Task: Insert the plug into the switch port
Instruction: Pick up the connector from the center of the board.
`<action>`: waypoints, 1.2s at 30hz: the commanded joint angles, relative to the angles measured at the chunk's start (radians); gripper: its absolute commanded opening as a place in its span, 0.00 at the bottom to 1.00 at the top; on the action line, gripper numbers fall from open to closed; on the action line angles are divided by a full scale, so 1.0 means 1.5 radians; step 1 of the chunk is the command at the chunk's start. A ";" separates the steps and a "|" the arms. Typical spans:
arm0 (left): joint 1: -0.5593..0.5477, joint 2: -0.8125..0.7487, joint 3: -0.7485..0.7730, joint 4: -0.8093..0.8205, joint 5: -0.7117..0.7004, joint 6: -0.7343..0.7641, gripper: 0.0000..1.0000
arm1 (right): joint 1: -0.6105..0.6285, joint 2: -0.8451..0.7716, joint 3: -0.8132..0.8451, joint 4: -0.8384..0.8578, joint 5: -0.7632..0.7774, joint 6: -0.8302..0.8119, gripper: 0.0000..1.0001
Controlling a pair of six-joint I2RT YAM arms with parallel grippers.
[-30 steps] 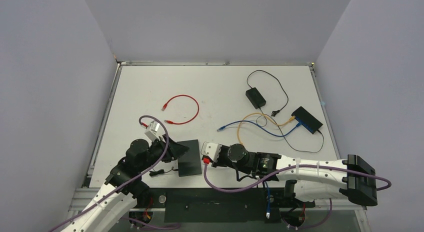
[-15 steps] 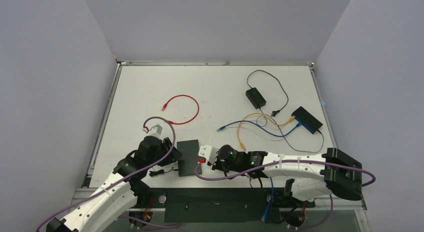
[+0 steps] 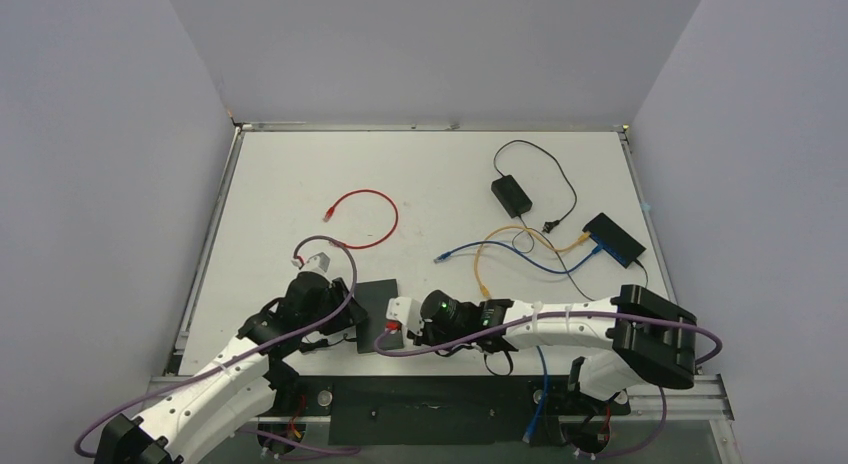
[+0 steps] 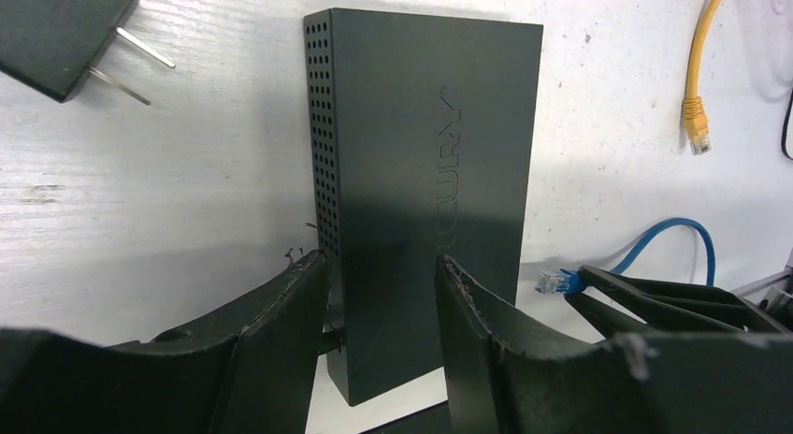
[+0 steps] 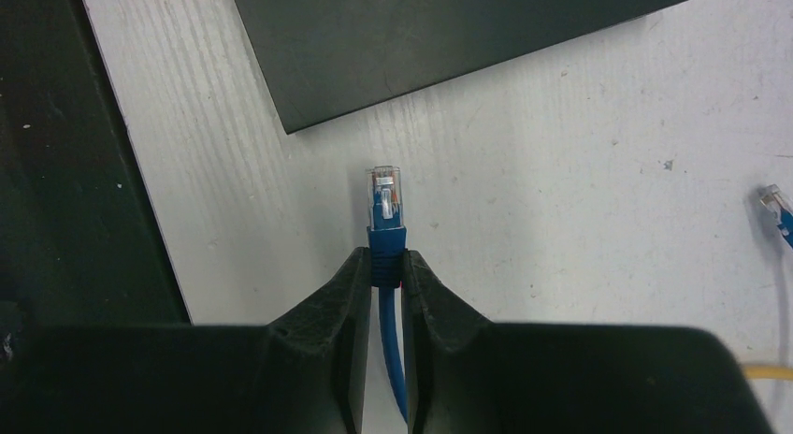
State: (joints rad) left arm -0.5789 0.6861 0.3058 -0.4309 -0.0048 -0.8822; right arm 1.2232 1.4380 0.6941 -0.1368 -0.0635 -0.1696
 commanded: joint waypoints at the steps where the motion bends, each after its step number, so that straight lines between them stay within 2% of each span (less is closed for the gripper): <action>1: 0.004 0.017 -0.010 0.075 0.036 0.014 0.43 | -0.005 0.022 0.031 0.018 -0.029 0.007 0.00; 19: 0.005 0.118 -0.035 0.210 0.117 0.069 0.38 | -0.005 0.045 0.027 0.077 -0.069 -0.002 0.00; 36: 0.005 0.133 -0.022 0.226 0.146 0.103 0.35 | 0.014 0.031 -0.007 0.138 -0.065 0.033 0.00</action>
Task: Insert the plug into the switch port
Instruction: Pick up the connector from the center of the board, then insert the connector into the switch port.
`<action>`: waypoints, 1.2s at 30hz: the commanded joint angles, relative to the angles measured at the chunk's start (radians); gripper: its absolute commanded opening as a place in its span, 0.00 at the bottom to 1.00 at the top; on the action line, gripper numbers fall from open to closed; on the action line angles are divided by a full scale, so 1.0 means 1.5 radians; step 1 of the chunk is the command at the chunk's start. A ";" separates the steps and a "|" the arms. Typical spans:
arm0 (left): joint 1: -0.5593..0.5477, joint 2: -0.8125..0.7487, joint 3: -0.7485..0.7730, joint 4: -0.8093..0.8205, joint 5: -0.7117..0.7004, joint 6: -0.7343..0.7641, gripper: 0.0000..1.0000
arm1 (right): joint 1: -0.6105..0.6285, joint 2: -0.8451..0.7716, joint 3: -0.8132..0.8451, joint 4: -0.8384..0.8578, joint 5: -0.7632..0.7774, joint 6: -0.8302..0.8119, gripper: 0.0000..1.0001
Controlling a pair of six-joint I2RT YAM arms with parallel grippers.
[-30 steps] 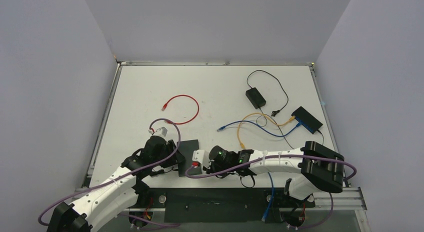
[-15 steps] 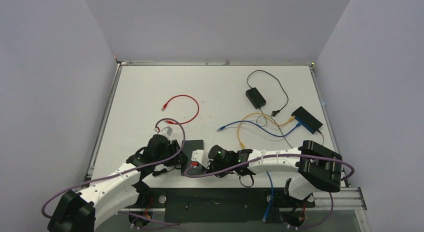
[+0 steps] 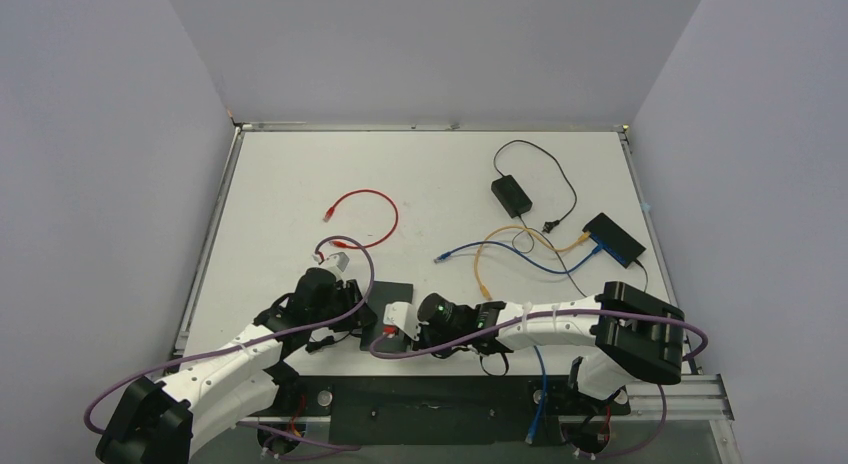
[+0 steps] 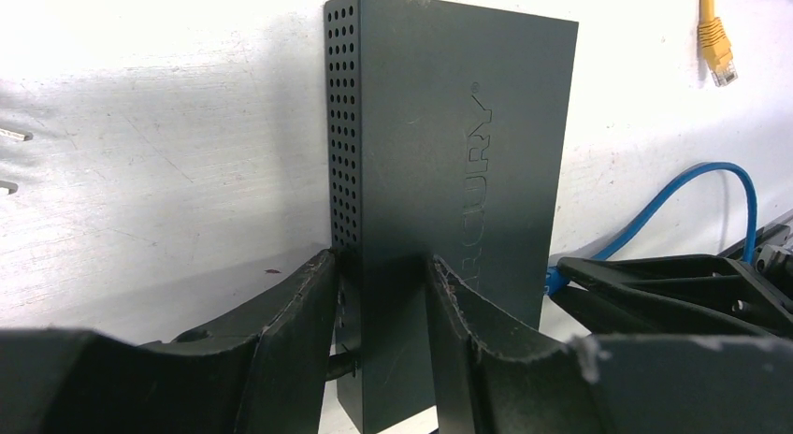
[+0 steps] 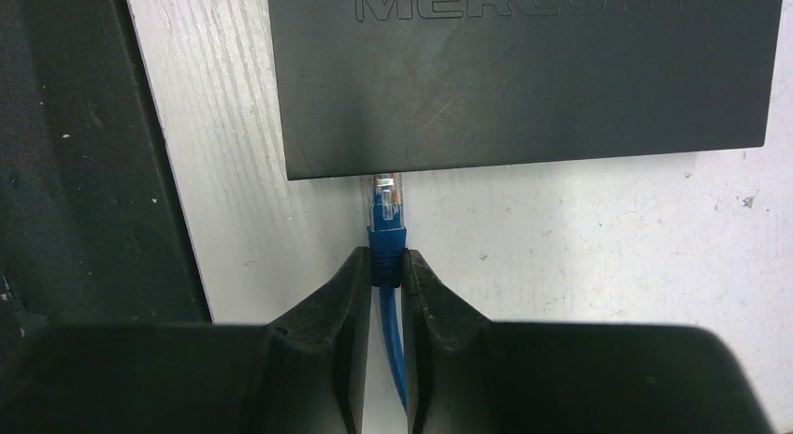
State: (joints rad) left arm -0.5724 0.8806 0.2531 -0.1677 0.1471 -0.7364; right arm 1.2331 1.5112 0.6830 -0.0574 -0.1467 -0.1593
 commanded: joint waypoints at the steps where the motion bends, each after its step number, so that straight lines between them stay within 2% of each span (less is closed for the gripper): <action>1: 0.000 0.003 0.013 0.050 0.046 0.006 0.35 | 0.007 -0.018 -0.001 0.087 -0.009 0.028 0.00; 13: 0.000 0.000 0.009 0.050 0.046 0.006 0.35 | -0.005 -0.037 -0.014 0.089 0.039 0.035 0.00; 36: 0.001 0.022 0.020 0.056 0.037 0.017 0.34 | -0.019 -0.047 -0.017 -0.009 0.051 0.002 0.00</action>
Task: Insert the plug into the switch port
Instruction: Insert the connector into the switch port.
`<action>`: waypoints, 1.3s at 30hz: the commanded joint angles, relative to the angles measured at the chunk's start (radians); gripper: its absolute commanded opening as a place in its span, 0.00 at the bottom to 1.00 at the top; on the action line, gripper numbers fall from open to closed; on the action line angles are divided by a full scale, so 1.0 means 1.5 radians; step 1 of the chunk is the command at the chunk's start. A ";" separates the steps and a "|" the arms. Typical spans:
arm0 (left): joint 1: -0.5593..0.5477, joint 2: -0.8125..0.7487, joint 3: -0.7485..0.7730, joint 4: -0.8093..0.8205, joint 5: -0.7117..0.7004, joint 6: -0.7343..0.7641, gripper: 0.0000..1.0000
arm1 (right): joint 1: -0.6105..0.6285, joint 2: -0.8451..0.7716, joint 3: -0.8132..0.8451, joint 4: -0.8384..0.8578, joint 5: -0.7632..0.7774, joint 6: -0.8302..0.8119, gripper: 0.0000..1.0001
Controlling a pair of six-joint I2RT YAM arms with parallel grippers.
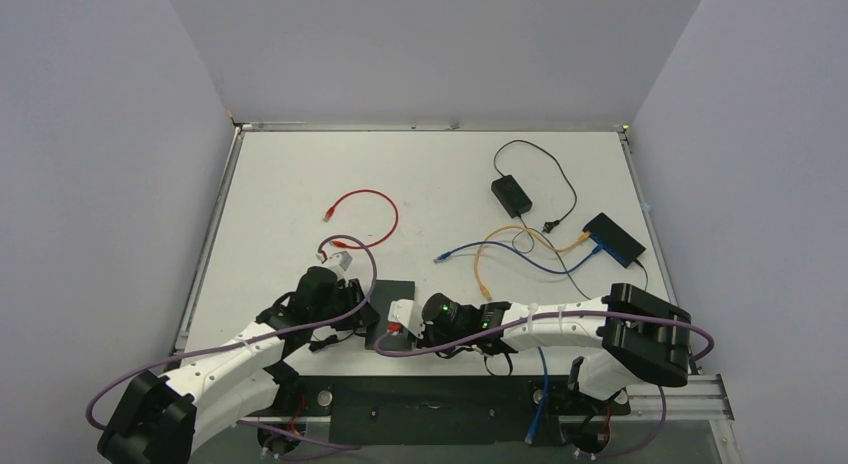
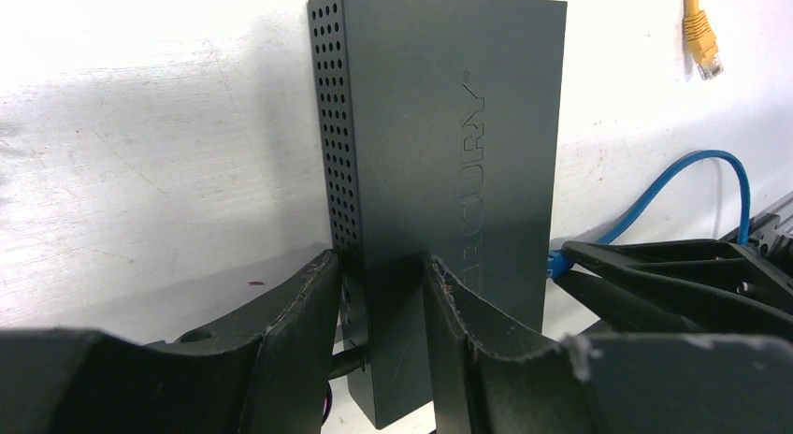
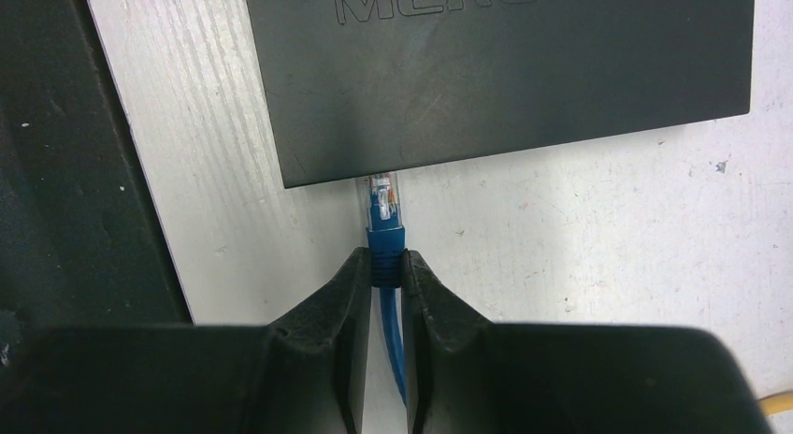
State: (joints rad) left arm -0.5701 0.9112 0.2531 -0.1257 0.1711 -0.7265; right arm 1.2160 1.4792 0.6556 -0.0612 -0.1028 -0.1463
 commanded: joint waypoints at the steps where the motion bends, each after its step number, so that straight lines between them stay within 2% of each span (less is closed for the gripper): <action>1: 0.000 0.001 0.020 0.027 0.020 0.011 0.34 | -0.008 -0.026 0.002 -0.012 0.024 -0.007 0.00; 13: 0.000 0.002 0.023 0.027 0.019 0.014 0.34 | -0.015 -0.045 -0.003 -0.007 0.037 0.011 0.00; 39: 0.000 -0.009 0.018 0.022 0.019 0.013 0.34 | -0.016 0.002 0.018 0.035 -0.009 0.013 0.00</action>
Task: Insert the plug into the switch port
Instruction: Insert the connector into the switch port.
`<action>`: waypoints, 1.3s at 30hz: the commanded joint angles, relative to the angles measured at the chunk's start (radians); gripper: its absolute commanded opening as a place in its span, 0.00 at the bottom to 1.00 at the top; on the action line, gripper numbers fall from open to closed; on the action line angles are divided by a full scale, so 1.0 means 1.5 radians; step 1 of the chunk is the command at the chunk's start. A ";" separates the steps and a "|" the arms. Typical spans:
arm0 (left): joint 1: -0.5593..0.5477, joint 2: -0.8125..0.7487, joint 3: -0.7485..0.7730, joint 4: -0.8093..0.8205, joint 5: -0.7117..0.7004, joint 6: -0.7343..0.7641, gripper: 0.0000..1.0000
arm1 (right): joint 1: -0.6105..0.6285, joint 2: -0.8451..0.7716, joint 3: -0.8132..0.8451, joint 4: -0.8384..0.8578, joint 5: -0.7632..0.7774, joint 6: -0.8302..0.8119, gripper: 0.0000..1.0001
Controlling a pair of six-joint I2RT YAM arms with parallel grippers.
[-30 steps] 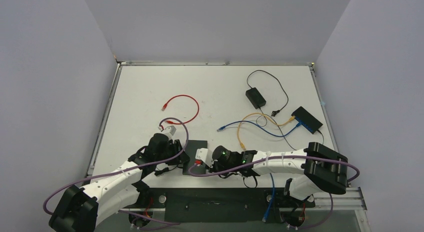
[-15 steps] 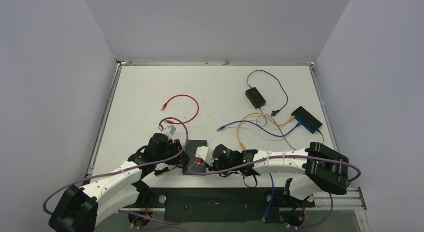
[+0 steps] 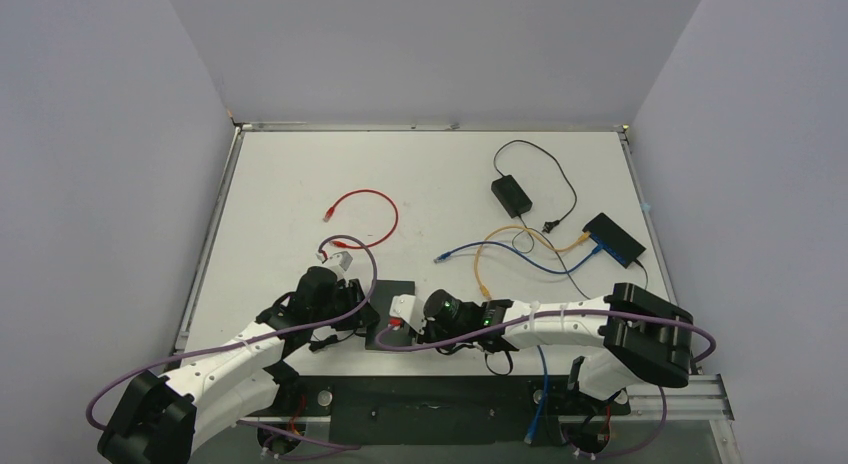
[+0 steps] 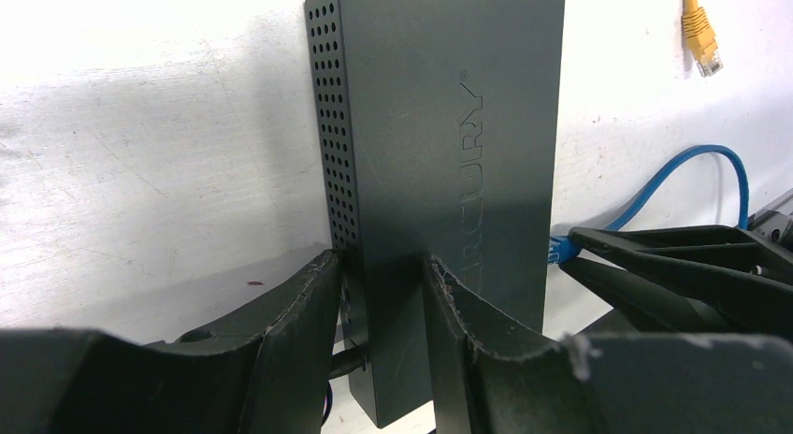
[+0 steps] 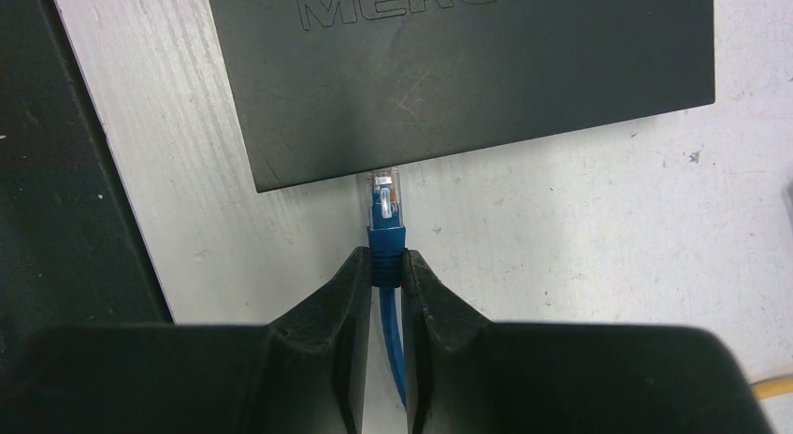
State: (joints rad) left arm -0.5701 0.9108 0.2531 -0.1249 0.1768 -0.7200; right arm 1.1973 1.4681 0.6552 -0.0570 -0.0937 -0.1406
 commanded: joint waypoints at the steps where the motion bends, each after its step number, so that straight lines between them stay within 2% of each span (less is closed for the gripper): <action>1: 0.000 -0.009 0.018 0.022 0.015 0.009 0.34 | -0.003 0.010 0.018 0.032 -0.016 0.011 0.00; 25: 0.000 -0.013 0.002 0.047 0.039 0.017 0.34 | -0.005 -0.002 0.024 0.055 -0.011 0.015 0.00; 39: 0.000 -0.015 -0.004 0.063 0.050 0.038 0.33 | -0.016 -0.027 0.032 0.040 -0.049 0.017 0.00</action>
State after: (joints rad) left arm -0.5694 0.9043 0.2451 -0.1093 0.1974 -0.6788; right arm 1.1782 1.4727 0.6575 -0.0528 -0.1337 -0.1253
